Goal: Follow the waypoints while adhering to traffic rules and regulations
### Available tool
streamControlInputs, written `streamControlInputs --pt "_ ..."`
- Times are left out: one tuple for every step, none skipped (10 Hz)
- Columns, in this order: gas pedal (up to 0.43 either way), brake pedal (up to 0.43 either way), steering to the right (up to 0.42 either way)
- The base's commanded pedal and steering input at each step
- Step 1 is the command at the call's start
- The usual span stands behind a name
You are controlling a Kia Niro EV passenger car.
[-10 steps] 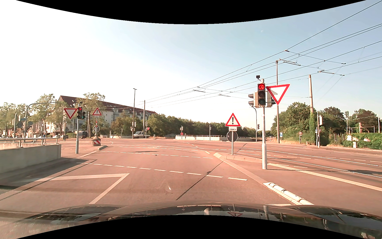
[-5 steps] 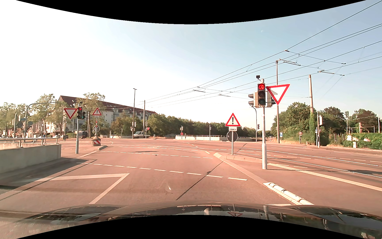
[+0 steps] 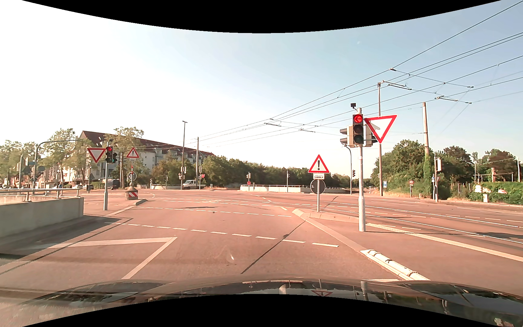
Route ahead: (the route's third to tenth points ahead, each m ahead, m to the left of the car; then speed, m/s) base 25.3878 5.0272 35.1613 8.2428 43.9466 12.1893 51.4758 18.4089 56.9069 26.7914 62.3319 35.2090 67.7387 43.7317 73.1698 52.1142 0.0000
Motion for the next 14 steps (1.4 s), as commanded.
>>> streamControlInputs --pt "0.0 0.232 -0.082" --pt "0.0 0.232 -0.082" --pt "0.0 0.232 -0.082" --pt "0.0 0.232 -0.082" --pt "0.0 0.232 -0.082" --pt "0.0 0.232 -0.082" --pt "0.0 0.232 -0.082" --pt "0.0 0.226 -0.082" --pt "0.0 0.232 -0.082" --pt "0.0 0.232 -0.082" --pt "0.0 0.232 -0.082" --pt "0.0 0.232 -0.082" --pt "0.0 0.232 -0.082" --pt "0.0 0.226 -0.082"
